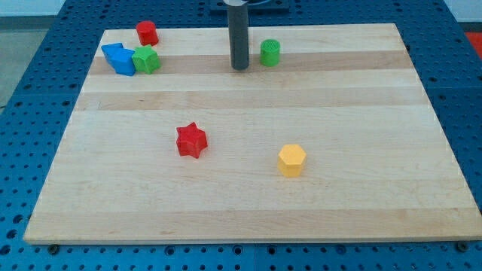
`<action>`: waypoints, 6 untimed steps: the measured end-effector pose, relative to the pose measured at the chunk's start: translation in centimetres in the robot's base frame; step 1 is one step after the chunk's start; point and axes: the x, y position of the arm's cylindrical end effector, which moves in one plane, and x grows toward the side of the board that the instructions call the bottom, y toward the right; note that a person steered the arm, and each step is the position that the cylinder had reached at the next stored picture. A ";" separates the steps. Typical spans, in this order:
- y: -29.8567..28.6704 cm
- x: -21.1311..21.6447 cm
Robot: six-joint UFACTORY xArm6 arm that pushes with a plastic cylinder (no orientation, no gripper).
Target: Slide green circle to the top right of the board
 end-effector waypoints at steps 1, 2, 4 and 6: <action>2.9 -0.3; 6.4 -1.3; 3.4 -3.0; 8.6 -5.1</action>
